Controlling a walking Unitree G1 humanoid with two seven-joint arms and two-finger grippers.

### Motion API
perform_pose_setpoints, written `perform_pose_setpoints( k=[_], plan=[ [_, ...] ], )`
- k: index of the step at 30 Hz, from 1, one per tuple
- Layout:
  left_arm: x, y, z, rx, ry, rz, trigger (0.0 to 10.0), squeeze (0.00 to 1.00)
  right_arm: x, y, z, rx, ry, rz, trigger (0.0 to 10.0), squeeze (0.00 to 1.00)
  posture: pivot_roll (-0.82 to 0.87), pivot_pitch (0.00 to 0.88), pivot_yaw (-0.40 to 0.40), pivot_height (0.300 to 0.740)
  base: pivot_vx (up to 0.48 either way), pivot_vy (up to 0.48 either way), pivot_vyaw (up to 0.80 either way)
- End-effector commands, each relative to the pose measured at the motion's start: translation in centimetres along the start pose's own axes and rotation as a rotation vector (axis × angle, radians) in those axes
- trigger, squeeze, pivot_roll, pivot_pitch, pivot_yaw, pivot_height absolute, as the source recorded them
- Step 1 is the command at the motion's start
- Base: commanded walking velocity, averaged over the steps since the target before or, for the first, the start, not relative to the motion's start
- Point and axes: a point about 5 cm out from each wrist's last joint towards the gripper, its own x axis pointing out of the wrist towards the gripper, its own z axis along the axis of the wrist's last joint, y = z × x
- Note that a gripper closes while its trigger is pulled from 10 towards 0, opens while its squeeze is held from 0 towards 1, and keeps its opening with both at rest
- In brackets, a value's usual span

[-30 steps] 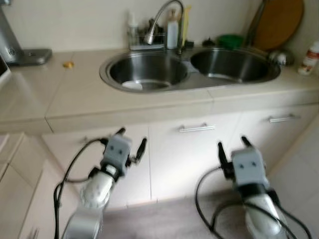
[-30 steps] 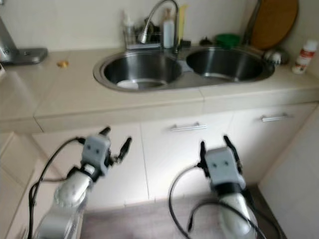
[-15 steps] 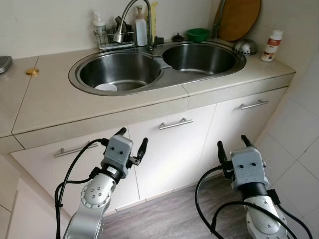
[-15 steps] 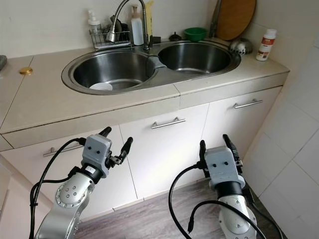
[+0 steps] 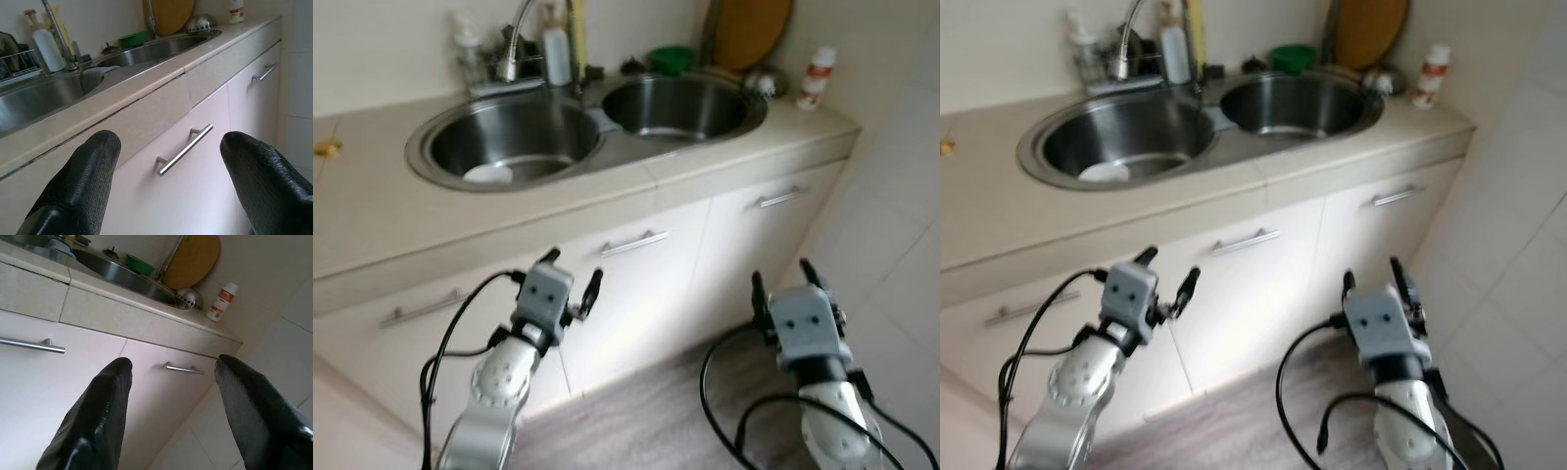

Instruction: Kitchen organization

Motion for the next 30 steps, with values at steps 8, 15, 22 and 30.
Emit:
perform_pose_setpoints(
  k=[8, 15, 22, 30],
  plan=[
    [0.11, -0.1, -0.19, 0.036, -0.003, -0.015, 10.0, 0.0, 0.19, -0.38, 0.62, -0.02, -0.025, -0.027, 10.0, 0.0, -0.14, 0.0, 0.005, 0.74, 0.0, 0.0, -0.5],
    [0.23, -0.04, -0.36, 0.034, -0.003, -0.016, 10.0, 0.0, 0.27, -0.29, 0.45, -0.014, -0.021, -0.027, 10.0, 0.0, -0.13, 0.0, 0.011, 0.74, 0.0, 0.0, -0.46],
    [0.33, -0.16, -0.71, 0.0, 0.018, -0.045, 10.0, 0.0, 0.32, -0.19, 0.37, -0.008, -0.019, -0.025, 10.0, 0.0, -0.14, 0.0, 0.016, 0.74, 0.0, 0.069, -0.8],
    [0.23, 0.03, -0.48, 0.023, -0.006, -0.027, 10.0, 0.0, 0.4, -0.15, 0.46, -0.003, -0.02, -0.024, 10.0, 0.0, -0.14, 0.0, 0.017, 0.74, 0.0, 0.12, -0.6]
  ],
)
